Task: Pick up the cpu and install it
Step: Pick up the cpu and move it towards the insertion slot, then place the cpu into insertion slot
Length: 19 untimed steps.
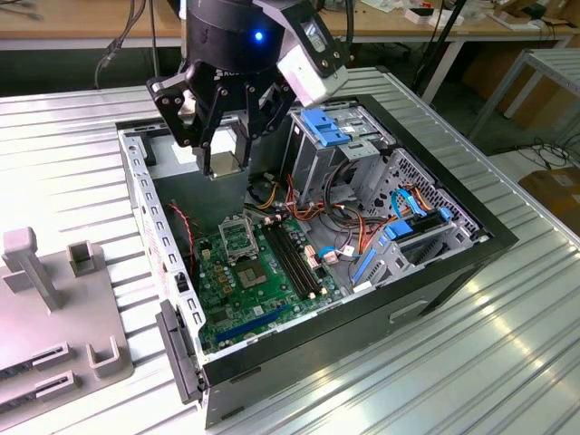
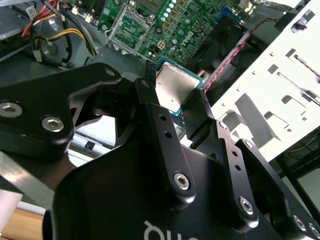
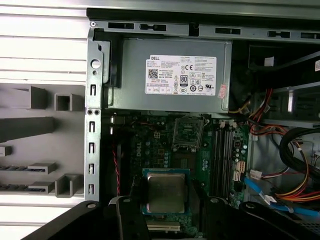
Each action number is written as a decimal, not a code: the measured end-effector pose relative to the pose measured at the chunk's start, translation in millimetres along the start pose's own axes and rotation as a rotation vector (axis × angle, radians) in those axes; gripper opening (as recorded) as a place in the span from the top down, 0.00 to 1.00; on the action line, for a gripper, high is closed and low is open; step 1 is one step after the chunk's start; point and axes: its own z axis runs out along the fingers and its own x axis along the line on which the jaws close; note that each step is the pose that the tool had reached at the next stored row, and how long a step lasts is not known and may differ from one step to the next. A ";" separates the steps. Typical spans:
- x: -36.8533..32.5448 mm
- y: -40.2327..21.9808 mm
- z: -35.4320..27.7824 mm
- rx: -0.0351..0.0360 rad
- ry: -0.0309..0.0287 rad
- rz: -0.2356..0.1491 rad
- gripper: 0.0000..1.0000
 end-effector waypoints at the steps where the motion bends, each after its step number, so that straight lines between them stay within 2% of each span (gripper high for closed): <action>1: -2.2 -0.1 0.1 0.0000 0.0000 0.000 0.53; 3: -6.5 -0.2 0.2 0.0000 0.0000 0.000 0.53; 8: -8.4 -0.3 0.2 -0.0001 0.0000 0.000 0.53; 19: -8.6 -0.2 1.3 0.0000 0.0000 0.000 0.53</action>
